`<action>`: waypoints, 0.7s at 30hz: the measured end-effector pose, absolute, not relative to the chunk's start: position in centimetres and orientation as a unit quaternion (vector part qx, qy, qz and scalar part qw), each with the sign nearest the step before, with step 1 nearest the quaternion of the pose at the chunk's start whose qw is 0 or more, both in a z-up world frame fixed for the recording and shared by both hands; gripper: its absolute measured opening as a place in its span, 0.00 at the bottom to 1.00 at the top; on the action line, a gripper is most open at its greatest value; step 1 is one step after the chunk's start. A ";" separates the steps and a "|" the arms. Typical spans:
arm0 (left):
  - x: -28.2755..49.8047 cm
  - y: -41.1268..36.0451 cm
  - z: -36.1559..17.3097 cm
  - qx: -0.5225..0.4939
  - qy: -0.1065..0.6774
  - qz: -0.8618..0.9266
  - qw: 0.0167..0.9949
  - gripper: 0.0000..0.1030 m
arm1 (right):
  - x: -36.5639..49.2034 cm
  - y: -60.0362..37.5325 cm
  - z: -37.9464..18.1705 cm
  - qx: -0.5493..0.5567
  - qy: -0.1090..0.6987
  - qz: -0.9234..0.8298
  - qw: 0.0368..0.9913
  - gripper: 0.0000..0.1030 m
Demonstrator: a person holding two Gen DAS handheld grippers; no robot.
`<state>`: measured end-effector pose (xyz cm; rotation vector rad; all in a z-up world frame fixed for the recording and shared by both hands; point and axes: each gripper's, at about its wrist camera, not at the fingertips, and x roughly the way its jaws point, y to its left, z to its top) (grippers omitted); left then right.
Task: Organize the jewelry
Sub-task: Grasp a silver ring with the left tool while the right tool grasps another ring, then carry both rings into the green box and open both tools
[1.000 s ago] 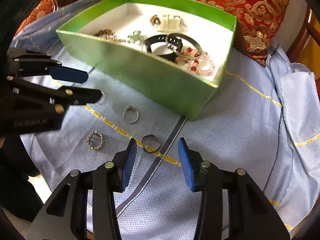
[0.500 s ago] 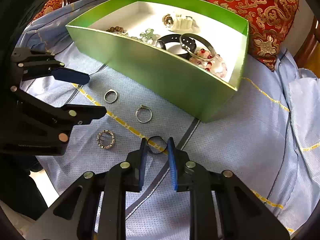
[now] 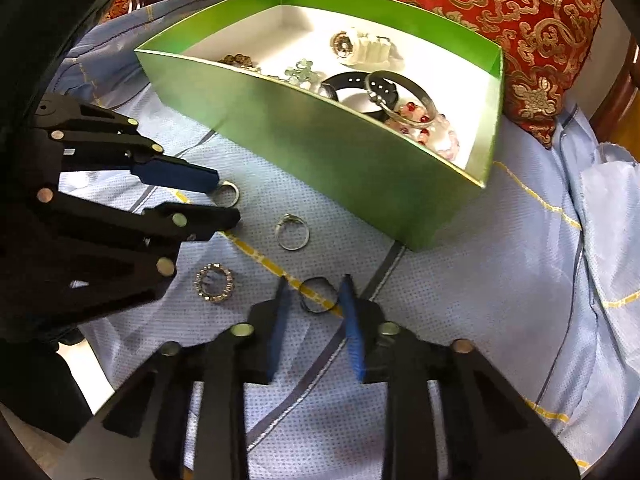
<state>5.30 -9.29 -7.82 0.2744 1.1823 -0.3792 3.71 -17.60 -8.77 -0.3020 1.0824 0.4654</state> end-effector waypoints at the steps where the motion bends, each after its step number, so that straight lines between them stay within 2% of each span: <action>1: 5.3 -9.2 -7.8 0.127 0.552 -0.177 0.805 0.18 | 3.8 -17.6 -8.8 -0.142 0.509 0.220 0.820 0.20; 18: 5.3 -7.4 -5.6 0.121 0.532 -0.182 0.818 0.16 | 3.6 -18.2 -7.8 -0.137 0.504 0.219 0.824 0.20; 21: 4.4 -6.5 -3.8 0.109 0.520 -0.188 0.826 0.16 | 3.2 -18.5 -6.3 -0.125 0.487 0.231 0.833 0.20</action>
